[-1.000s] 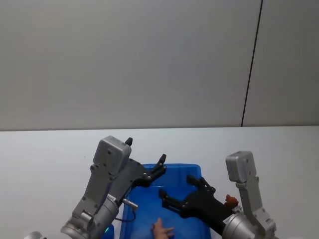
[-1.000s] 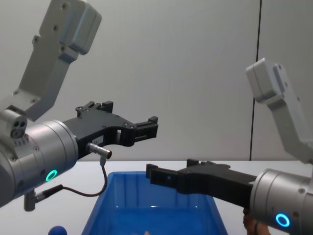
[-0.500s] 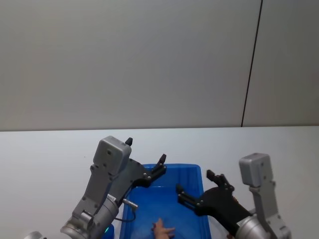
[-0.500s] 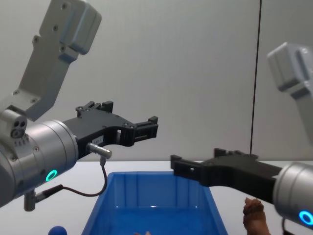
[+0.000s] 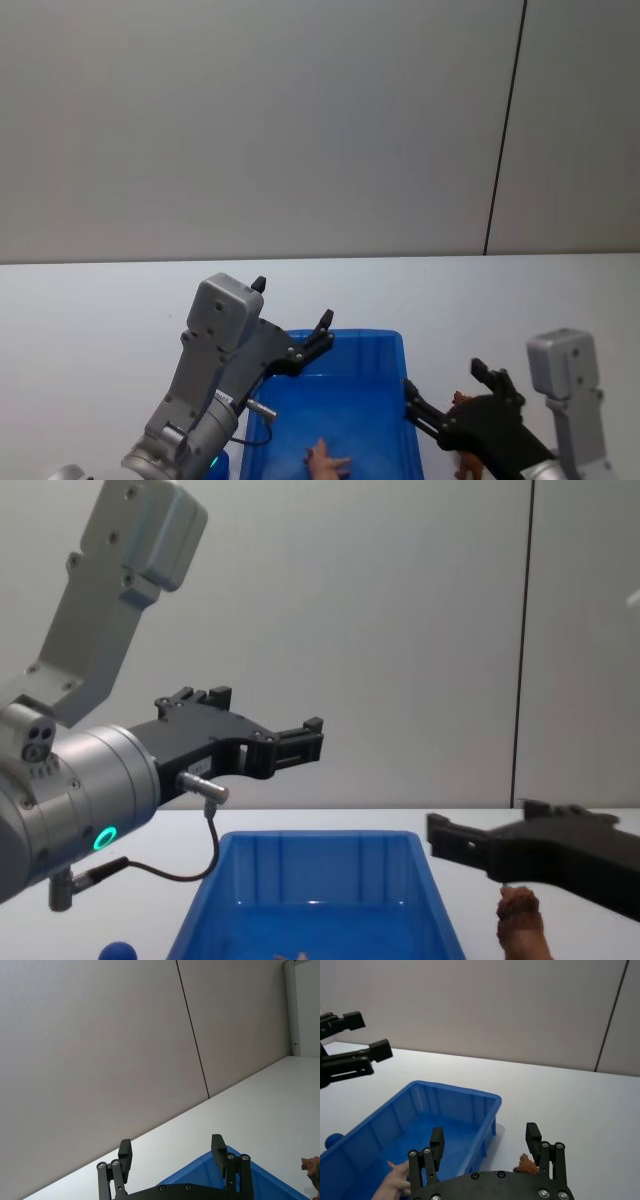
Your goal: Pick up the two dolls from the table and place them into the box.
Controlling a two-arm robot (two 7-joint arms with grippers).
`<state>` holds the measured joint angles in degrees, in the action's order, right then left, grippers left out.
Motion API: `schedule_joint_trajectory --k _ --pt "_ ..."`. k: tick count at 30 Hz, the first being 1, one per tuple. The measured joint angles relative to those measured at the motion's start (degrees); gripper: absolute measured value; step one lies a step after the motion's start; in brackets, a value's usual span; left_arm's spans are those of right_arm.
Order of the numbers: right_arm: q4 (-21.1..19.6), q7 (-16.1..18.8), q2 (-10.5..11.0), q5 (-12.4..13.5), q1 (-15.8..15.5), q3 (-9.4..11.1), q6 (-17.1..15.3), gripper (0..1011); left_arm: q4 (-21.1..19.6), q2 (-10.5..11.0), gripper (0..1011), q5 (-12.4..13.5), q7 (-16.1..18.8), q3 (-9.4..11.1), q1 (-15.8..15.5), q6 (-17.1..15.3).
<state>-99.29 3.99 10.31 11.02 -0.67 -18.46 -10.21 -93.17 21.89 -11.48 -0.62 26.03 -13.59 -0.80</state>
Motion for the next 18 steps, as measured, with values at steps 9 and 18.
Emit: schedule_joint_trajectory --k 9,18 --pt "-1.9 -4.2 1.0 0.6 -2.9 0.3 -1.0 1001 0.0 0.0 1001 0.0 0.0 0.0 0.0 0.0" --pt "-2.0 -7.3 0.9 0.5 -4.4 0.2 -1.8 1001 0.0 0.0 1001 0.0 0.0 0.0 0.0 0.0"
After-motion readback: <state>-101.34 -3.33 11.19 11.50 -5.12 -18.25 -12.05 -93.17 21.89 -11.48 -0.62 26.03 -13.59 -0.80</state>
